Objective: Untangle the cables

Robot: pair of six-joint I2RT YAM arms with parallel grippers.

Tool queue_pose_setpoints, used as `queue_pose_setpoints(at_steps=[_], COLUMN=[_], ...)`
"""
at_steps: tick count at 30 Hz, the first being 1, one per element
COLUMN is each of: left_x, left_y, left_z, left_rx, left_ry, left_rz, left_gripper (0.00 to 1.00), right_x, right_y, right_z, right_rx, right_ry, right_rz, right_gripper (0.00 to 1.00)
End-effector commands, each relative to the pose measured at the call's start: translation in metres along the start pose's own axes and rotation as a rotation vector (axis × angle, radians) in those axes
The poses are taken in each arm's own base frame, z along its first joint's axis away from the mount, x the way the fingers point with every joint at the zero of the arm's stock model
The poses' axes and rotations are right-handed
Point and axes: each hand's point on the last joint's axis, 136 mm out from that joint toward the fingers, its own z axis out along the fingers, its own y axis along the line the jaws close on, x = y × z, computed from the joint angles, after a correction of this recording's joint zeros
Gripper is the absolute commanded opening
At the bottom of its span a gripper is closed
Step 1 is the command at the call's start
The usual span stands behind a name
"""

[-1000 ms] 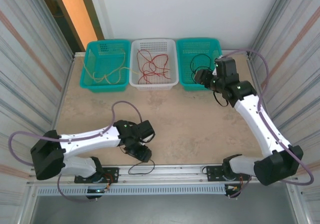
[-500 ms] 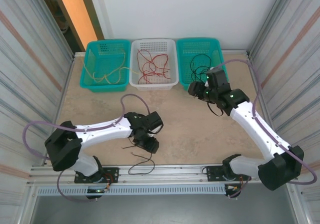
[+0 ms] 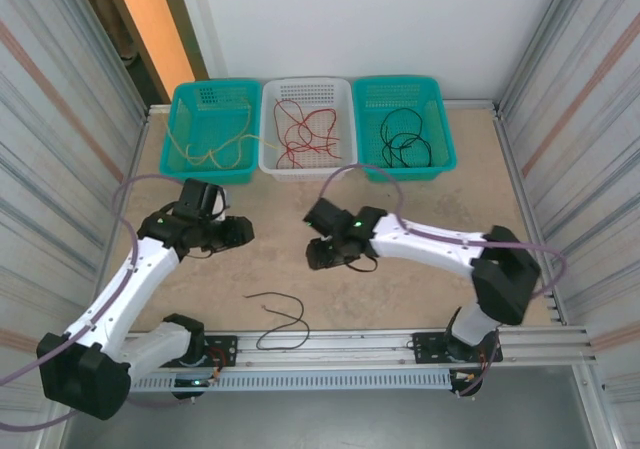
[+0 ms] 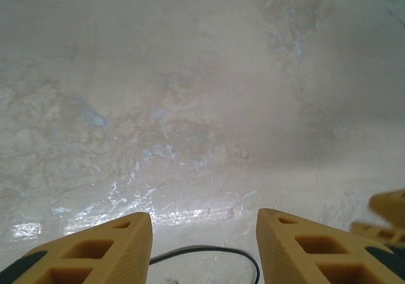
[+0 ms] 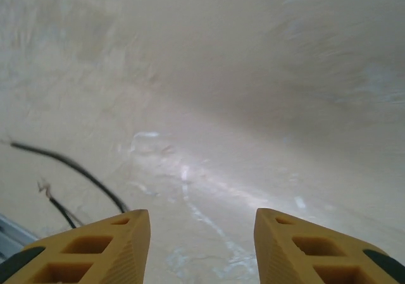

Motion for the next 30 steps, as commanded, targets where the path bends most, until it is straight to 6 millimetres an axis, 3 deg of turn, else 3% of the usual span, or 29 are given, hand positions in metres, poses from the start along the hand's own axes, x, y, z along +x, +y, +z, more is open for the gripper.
queue_pose_setpoints(at_steps=[1,6,15,27,30], left_x=[-0.022,-0.023,-0.014,-0.016,-0.016], left_y=[-0.013,-0.013,-0.001,0.003,0.003], left_z=[-0.016,-0.014,-0.015,-0.021,-0.022], left_rx=[0.053,0.065,0.044,0.060,0.060], left_ry=[-0.075,-0.085,-0.090,-0.111,-0.114], left_rz=[0.023,0.019,0.025,0.004,0.008], left_gripper=[0.48,0.48,0.49,0.49,0.49], right_x=[0.030,0.046,0.070,0.073,0.072], right_y=[0.006,0.024,0.048,0.044,0.041], right_z=[0.008,0.030,0.045,0.074,0.077], right_rx=[0.056,0.060,0.051,0.121,0.133], right_ry=[0.167,0.262,0.370,0.434,0.435], right_rz=[-0.095,-0.130,-0.133,-0.102,-0.091], right_gripper=[0.43,0.36,0.34,0.30,0.19])
